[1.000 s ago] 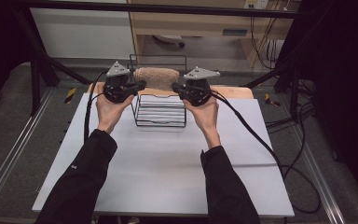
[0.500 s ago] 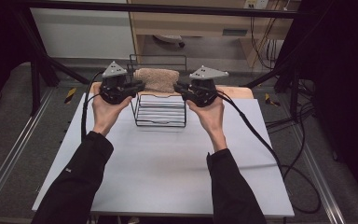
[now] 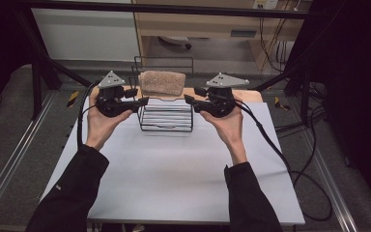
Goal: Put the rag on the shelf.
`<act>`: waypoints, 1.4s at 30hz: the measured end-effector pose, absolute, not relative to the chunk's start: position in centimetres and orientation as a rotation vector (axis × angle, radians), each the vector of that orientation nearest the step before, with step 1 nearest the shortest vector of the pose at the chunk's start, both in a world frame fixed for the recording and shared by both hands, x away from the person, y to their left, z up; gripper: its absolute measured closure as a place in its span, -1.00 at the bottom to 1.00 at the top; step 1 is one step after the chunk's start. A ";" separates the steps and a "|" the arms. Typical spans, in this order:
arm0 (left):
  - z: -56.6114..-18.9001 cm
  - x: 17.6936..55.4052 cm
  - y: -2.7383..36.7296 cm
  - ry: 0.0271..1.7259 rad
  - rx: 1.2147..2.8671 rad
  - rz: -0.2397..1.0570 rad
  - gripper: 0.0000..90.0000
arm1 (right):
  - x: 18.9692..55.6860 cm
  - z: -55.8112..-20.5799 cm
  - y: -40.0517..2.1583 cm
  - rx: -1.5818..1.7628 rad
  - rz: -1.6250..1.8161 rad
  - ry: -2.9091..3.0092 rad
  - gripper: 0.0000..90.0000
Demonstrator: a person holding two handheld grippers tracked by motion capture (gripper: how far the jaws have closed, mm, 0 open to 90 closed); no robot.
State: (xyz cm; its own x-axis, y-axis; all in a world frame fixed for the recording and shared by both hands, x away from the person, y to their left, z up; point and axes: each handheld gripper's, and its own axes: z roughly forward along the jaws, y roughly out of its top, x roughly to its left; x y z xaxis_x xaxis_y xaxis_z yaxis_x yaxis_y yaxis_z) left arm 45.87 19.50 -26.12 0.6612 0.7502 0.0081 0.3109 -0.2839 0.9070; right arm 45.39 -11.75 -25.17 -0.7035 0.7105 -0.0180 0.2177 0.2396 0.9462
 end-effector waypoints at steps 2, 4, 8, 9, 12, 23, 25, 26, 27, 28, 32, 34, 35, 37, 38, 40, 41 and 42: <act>-26.3 45.5 19.7 0.841 1.871 0.538 -0.15 | 45.0 -25.2 -12.2 0.856 1.476 2.058 0.03; -26.6 45.1 20.0 0.839 1.878 0.530 -0.25 | 44.7 -25.3 -12.7 0.870 1.480 2.060 -0.09; -27.2 44.4 20.4 0.837 1.889 0.529 -0.39 | 44.2 -25.8 -13.7 0.889 1.460 2.061 -0.30; -27.4 44.2 20.5 0.838 1.888 0.524 -0.43 | 44.1 -25.9 -14.0 0.898 1.459 2.060 -0.35; -28.1 43.8 20.9 0.839 1.898 0.521 -0.55 | 43.7 -26.4 -14.9 0.918 1.458 2.074 -0.50; -30.7 42.5 22.3 0.875 1.914 0.508 -0.82 | 42.6 -28.5 -17.6 0.992 1.452 2.099 -0.82; -31.3 42.1 22.5 0.876 1.913 0.506 -0.84 | 42.3 -29.1 -17.9 0.998 1.449 2.105 -0.83; -31.6 41.9 22.6 0.877 1.916 0.504 -0.84 | 42.1 -29.4 -18.1 0.996 1.449 2.107 -0.84; -31.9 41.7 22.7 0.877 1.917 0.502 -0.85 | 42.0 -29.7 -18.3 0.996 1.452 2.104 -0.84; -32.2 41.5 22.8 0.881 1.916 0.500 -0.85 | 41.8 -30.1 -18.5 1.000 1.450 2.110 -0.85; -33.5 40.8 23.2 0.884 1.931 0.501 -0.85 | 41.4 -31.3 -19.2 1.029 1.441 2.121 -0.93; -34.1 40.4 23.3 0.891 1.933 0.499 -0.85 | 41.1 -31.9 -19.5 1.041 1.446 2.124 -0.95; -34.4 40.3 23.3 0.893 1.935 0.496 -0.85 | 41.0 -32.2 -19.6 1.046 1.448 2.127 -0.96; -35.1 40.1 23.4 0.895 1.930 0.483 -0.85 | 40.7 -32.9 -19.9 1.058 1.449 2.133 -0.97; -35.4 39.9 23.4 0.896 1.930 0.477 -0.85 | 40.6 -33.2 -20.1 1.061 1.447 2.140 -0.97; -36.0 39.7 23.5 0.897 1.930 0.468 -0.85 | 40.4 -34.0 -20.3 1.065 1.439 2.156 -0.98; -36.3 39.6 23.6 0.898 1.931 0.463 -0.85 | 40.3 -34.3 -20.4 1.065 1.432 2.164 -0.98; -36.6 39.5 23.6 0.900 1.929 0.458 -0.85 | 40.1 -34.7 -20.5 1.063 1.427 2.170 -0.98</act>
